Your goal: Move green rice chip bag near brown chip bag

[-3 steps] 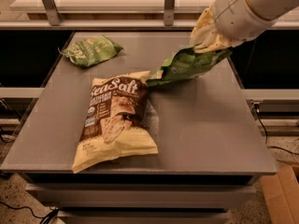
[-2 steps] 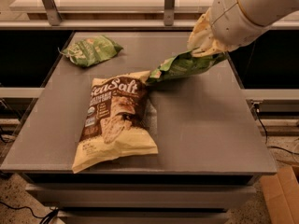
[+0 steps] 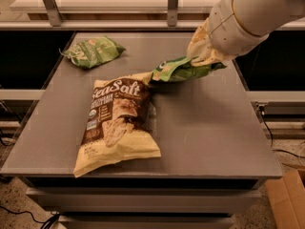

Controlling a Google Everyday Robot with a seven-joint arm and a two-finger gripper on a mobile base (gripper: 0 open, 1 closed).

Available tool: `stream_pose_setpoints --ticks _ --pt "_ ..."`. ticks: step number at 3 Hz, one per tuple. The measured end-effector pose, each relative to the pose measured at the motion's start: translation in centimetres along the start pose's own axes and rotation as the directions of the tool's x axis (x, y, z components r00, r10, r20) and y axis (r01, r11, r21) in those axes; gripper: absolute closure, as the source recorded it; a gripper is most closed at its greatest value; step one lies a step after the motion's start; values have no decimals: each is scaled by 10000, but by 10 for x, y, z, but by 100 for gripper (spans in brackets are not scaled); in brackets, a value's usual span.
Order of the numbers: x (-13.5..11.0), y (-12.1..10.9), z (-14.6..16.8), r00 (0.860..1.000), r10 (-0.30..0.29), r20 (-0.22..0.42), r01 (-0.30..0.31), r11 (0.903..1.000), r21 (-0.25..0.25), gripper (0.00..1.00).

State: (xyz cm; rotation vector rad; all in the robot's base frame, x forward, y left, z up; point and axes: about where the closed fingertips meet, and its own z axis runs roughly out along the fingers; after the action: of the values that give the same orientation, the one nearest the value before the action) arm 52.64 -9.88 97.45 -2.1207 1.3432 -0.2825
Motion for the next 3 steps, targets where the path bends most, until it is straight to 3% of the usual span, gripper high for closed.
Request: stream_pose_setpoints --ticks 3 --pt "-34 53 -8 9980 -91 625 167 9923 -1230 100"
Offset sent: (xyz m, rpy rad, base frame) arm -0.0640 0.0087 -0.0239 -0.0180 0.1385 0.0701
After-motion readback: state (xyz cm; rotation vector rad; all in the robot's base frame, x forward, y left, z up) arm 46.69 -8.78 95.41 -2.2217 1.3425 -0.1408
